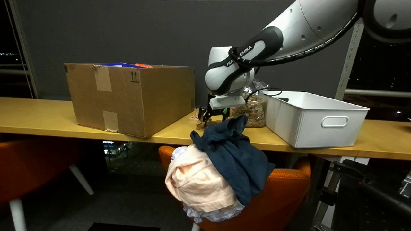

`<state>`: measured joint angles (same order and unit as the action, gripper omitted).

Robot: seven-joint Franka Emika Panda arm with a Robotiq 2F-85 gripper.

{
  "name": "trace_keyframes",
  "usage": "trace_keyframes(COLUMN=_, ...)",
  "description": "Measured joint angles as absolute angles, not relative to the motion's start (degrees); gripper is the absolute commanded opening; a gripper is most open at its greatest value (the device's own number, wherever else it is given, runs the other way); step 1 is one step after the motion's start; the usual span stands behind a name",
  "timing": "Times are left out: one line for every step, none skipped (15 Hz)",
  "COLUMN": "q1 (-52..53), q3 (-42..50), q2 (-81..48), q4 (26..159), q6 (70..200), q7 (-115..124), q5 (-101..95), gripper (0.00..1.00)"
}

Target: Put the rubber bands inside the packet

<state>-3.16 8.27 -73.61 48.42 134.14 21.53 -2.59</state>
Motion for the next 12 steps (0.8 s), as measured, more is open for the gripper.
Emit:
trace_keyframes(q1=-3.2, q3=8.3, q2=-74.4, q4=47.3, q6=134.1, q7=21.4, q5=-2.6, gripper=0.74)
trace_keyframes(q1=-3.2, q3=8.3, q2=-75.1, q4=46.2, q6=134.1, q7=21.2, q5=-2.6, gripper=0.68)
trace_keyframes(q1=-3.2, q3=8.3, q2=-75.7, q4=45.3, q6=134.1, q7=20.9, q5=-2.6, gripper=0.58)
trace_keyframes(q1=-3.3, q3=8.3, q2=-76.3, q4=44.4, q6=134.1, q7=20.7, q5=-2.6, gripper=0.51)
trace_keyframes(q1=-3.3, q3=8.3, q2=-76.9, q4=43.5, q6=134.1, q7=20.6, q5=-2.6, gripper=0.42)
trace_keyframes(q1=-3.4, q3=8.3, q2=-77.4, q4=42.7, q6=134.1, q7=20.5, q5=-2.6, gripper=0.36)
trace_keyframes(q1=-3.4, q3=8.2, q2=-77.8, q4=41.9, q6=134.1, q7=20.4, q5=-2.6, gripper=0.29)
trace_keyframes(q1=-3.4, q3=8.1, q2=-78.1, q4=41.3, q6=134.0, q7=20.4, q5=-2.6, gripper=0.21)
trace_keyframes(q1=-3.4, q3=8.1, q2=-78.3, q4=40.8, q6=134.0, q7=20.4, q5=-2.6, gripper=0.14)
trace_keyframes(q1=-3.4, q3=8.1, q2=-78.3, q4=40.6, q6=134.0, q7=20.4, q5=-2.6, gripper=0.05)
trace_keyframes(q1=-3.5, q3=8.1, q2=-78.3, q4=40.4, q6=134.0, q7=20.4, q5=-2.6, gripper=0.01)
trace_keyframes(q1=-3.6, q3=8.1, q2=-78.3, q4=40.2, q6=134.0, q7=20.4, q5=-2.6, gripper=0.0)
